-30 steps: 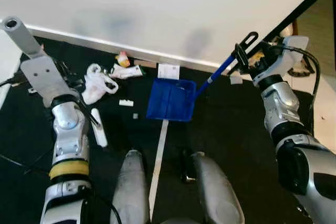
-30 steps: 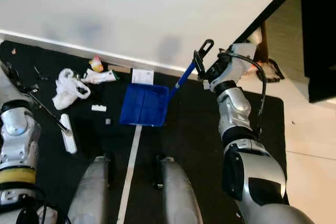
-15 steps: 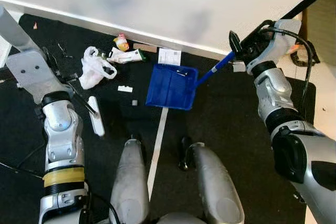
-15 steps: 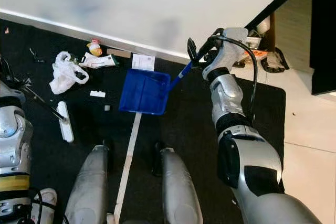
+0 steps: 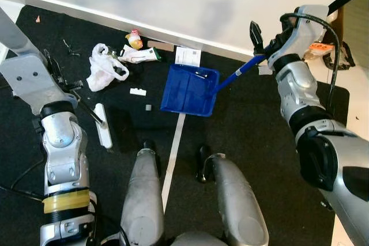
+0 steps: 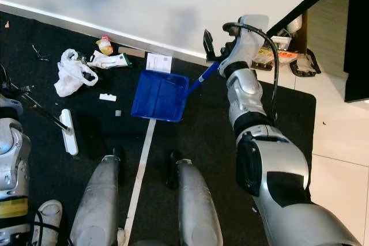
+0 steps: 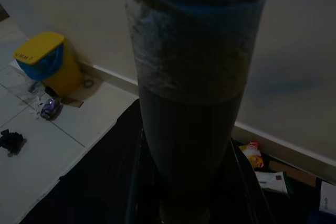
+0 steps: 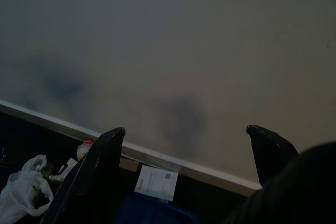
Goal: Sweep floor
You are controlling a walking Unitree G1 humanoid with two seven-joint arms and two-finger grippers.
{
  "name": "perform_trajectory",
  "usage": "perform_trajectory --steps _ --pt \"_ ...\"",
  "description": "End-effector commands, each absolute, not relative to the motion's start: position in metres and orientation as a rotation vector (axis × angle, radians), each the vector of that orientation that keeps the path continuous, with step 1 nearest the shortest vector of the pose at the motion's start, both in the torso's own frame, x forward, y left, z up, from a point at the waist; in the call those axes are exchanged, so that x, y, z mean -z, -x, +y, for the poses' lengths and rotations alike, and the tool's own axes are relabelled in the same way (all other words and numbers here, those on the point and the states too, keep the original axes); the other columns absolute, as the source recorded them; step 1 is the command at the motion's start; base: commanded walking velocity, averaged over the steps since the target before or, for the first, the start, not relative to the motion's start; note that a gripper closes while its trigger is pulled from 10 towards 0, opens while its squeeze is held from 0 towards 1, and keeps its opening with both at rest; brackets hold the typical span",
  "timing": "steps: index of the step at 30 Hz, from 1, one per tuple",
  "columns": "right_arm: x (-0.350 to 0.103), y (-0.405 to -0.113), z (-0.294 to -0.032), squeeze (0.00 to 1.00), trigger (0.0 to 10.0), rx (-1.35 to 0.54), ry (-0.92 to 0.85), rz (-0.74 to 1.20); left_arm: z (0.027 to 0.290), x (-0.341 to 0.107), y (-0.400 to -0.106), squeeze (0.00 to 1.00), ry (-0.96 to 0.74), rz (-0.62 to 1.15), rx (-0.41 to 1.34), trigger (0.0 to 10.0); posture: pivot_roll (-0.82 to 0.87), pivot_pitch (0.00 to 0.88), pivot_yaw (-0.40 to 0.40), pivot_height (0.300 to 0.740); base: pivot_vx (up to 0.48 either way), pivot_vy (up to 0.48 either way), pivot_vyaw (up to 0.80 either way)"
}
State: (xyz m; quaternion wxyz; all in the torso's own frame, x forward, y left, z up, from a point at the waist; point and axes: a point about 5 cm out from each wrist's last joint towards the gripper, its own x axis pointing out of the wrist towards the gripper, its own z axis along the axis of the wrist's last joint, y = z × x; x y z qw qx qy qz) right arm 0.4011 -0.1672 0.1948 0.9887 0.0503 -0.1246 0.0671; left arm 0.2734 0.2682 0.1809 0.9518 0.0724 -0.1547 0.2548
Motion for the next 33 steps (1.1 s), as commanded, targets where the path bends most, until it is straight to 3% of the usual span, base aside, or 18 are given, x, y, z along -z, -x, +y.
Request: perform_trajectory --steps 1,5,6,7,8,24,27,31,33 --pt "-0.179 -0.398 -0.17 0.0 10.0 -0.124 -0.092 -0.187 0.274 -0.184 -0.266 0.0 -0.182 -0.323 -0.533 10.0 0.3 0.488 -0.144 0.731 0.0 0.0 0.0" --pt "-0.181 -0.399 -0.17 0.0 9.7 -0.119 -0.085 -0.192 0.275 -0.185 -0.264 0.0 -0.183 -0.32 -0.537 10.0 0.31 0.486 -0.144 0.731 0.0 0.0 0.0" --pt "-0.182 -0.399 -0.17 0.0 5.0 -0.118 -0.085 -0.193 0.275 -0.185 -0.264 0.0 -0.183 -0.319 -0.537 10.0 0.31 0.486 -0.144 0.731 0.0 0.0 0.0" --pt "-0.182 -0.399 -0.17 0.0 5.0 -0.118 -0.085 -0.193 0.275 -0.185 -0.264 0.0 -0.183 -0.319 -0.537 10.0 0.31 0.486 -0.144 0.731 0.0 0.0 0.0" --pt "-0.182 -0.399 -0.171 0.0 0.2 -0.115 -0.086 -0.193 0.275 -0.185 -0.264 0.0 -0.183 -0.319 -0.537 10.0 0.31 0.484 -0.143 0.731 0.0 0.0 0.0" --pt "-0.182 -0.399 -0.182 0.0 0.0 -0.05 -0.094 -0.185 0.275 -0.184 -0.265 0.0 -0.185 -0.31 -0.539 10.0 0.31 0.468 -0.143 0.731 0.0 0.0 0.0" --pt "-0.187 -0.399 -0.184 0.0 0.0 -0.032 -0.087 -0.21 0.276 -0.182 -0.266 0.0 -0.182 -0.304 -0.539 10.0 0.29 0.445 -0.144 0.731 0.0 0.0 0.0" --pt "-0.204 -0.398 -0.199 0.0 0.0 0.071 -0.117 -0.318 0.278 -0.169 -0.274 0.0 -0.177 -0.239 -0.557 10.0 0.19 0.332 -0.142 0.731 0.0 0.0 0.0" --pt "-0.205 -0.397 -0.202 0.0 0.0 0.09 -0.116 -0.334 0.277 -0.165 -0.275 0.0 -0.179 -0.223 -0.566 10.0 0.19 0.332 -0.142 0.731 0.0 0.0 0.0"
